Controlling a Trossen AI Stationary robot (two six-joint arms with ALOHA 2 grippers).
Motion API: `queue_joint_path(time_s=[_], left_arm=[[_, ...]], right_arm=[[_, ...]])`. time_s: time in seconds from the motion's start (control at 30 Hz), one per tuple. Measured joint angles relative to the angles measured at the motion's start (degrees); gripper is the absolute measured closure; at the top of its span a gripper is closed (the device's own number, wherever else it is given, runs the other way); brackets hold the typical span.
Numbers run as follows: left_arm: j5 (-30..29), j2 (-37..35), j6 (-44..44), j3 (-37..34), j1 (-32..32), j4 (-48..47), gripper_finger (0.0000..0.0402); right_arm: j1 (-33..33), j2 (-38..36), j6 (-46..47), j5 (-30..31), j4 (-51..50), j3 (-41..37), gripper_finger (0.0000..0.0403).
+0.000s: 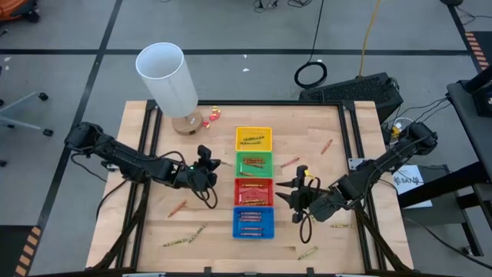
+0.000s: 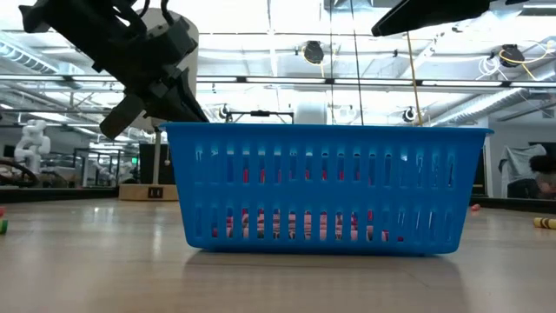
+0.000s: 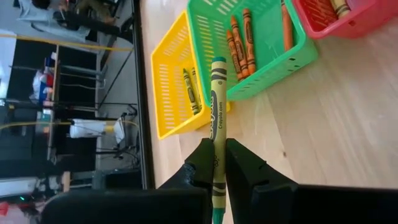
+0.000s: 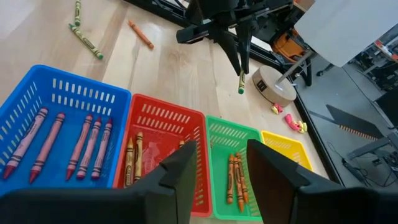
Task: Sort crayons
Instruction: Put the green crayon into the yellow bin
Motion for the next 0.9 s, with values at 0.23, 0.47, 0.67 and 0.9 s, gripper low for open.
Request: queue_joint_path(time_s=[0.23,0.47,0.67,0.9], left_arm=[[0.18,0.0,-12.65,0.0,0.0,-0.02,0.0382],[0.24,0.0,-28.54,0.0,-0.04,-0.04,0.0382],[0.26,0.0,-40.37,0.0,-0.04,-0.04,0.0382],[0.58,0.0,-54.15,0.04,-0.04,0.04,0.0382]], right_arm=[[0.0,0.0,0.31,-0.02,0.02,0.0,0.0277],[0.0,0.0,0.47,-0.04,0.02,0.0,0.0277],[0.0,0.0,1.68,-0.07,0.07,0.0,0.0277],[0.0,0.0,4.37,-0.07,0.06,0.0,0.0277]])
